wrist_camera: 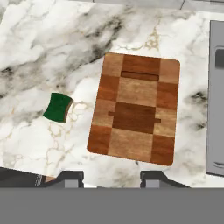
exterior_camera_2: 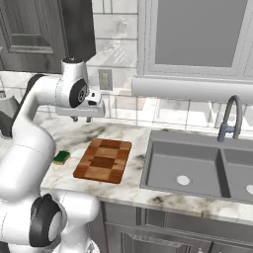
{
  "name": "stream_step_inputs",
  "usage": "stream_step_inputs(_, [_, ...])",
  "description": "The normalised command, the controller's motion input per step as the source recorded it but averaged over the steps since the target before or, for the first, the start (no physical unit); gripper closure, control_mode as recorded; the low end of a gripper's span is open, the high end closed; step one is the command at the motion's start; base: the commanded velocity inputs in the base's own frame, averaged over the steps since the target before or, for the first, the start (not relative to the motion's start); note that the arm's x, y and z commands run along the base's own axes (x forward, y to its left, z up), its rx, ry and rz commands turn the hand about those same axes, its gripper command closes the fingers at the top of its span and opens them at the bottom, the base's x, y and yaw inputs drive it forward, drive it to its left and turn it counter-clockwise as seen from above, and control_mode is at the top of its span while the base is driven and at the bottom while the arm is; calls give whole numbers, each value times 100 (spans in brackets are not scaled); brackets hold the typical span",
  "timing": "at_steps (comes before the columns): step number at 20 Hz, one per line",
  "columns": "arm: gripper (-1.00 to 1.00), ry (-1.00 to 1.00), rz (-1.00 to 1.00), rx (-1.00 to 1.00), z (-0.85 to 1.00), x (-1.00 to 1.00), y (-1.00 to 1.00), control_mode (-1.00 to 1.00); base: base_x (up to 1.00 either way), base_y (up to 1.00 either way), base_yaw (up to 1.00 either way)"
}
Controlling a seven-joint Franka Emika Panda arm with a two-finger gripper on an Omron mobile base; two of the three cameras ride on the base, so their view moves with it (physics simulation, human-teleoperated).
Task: Pick up the sponge from the counter and clean the cutting board by briefly scrubbing or pressing down on the cutting board. Once finished, release the sponge.
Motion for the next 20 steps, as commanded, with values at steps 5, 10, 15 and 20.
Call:
stream_step_inputs(5, [-100,-14,3,-5,-10,-63,31,-100,0,0,0])
stream_step_inputs(10, [-100,2,-4,-7,-58,-18,94,-100,0,0,0])
stream_step_inputs(15, [-100,17,-2,0,-64,0,68,-100,0,0,0])
stream_step_inputs(20, [-100,25,0,0,-60,0,34,-100,0,0,0])
